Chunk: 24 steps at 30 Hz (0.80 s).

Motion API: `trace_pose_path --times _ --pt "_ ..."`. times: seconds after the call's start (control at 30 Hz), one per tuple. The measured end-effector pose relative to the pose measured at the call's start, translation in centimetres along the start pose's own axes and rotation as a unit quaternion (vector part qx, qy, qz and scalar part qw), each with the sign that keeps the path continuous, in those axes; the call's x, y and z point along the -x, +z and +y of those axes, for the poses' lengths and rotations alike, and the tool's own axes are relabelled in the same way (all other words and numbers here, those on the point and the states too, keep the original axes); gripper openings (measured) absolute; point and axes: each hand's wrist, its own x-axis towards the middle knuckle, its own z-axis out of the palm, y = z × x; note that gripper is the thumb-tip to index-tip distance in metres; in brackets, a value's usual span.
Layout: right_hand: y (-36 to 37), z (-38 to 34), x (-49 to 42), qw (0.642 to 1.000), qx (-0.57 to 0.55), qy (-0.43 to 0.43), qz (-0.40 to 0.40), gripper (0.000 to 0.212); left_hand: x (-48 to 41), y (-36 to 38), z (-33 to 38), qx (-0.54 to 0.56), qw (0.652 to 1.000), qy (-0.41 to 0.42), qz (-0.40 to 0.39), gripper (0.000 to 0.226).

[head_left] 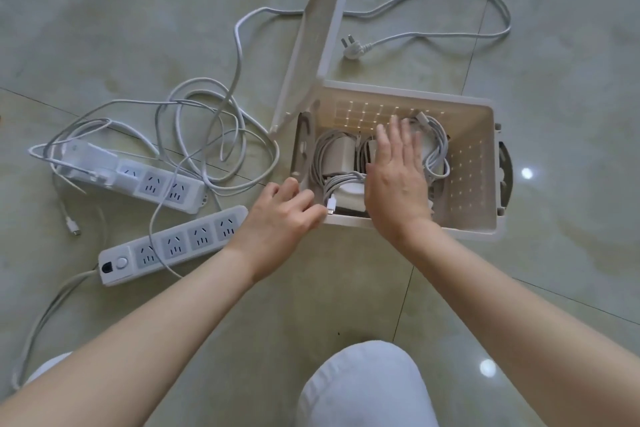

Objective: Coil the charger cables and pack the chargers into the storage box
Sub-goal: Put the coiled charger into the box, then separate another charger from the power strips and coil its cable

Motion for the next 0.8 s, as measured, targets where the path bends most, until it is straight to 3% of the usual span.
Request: trace_pose_path --times 0.07,0.13,0.23,0.3,0.37,0.43,0.57,0.63,0.8 --pt "-0.4 -1.9 0.5 0.988 -0.115 -0.095 0.026 0.048 0.1 -0.1 -0.2 -0.004 1.0 0.018 0.01 0.016" --pt "-1.2 -4.1 0.7 0.968 -0.177 -0.179 0.017 0.037 1.0 -0.5 -1.0 0.006 0.999 0.039 0.01 0.027" --pt "-1.6 -7.3 0.1 0.945 -0.198 -0.26 0.007 0.034 4.7 -1.9 -3.5 -0.007 0.998 0.054 0.011 0.039" --pt "-1.0 -9.5 -0.4 0.936 -0.196 -0.291 0.003 0.038 8.0 -2.8 -6.0 -0.036 0.999 0.017 0.009 0.039" --pt "-0.3 -11.8 -1.0 0.937 -0.191 -0.293 -0.013 0.04 11.2 -3.6 -8.6 -0.057 0.996 -0.065 -0.01 0.037" --pt "0.6 -14.2 -1.7 0.938 -0.182 -0.291 -0.048 0.042 13.8 -4.2 -11.2 -0.05 0.977 -0.205 -0.013 0.029" --pt "2.3 -19.6 -3.0 0.929 -0.185 -0.288 -0.142 0.044 17.0 -4.5 -15.0 -0.005 0.873 -0.488 0.008 0.022" --pt "3.3 -22.3 -3.8 0.925 -0.189 -0.27 -0.188 0.045 17.5 -4.6 -16.8 0.012 0.847 -0.532 0.026 0.037" --pt "5.8 -28.0 -5.6 0.914 -0.235 -0.203 -0.263 0.052 16.5 -4.5 -21.2 0.087 0.878 -0.47 0.025 0.068"
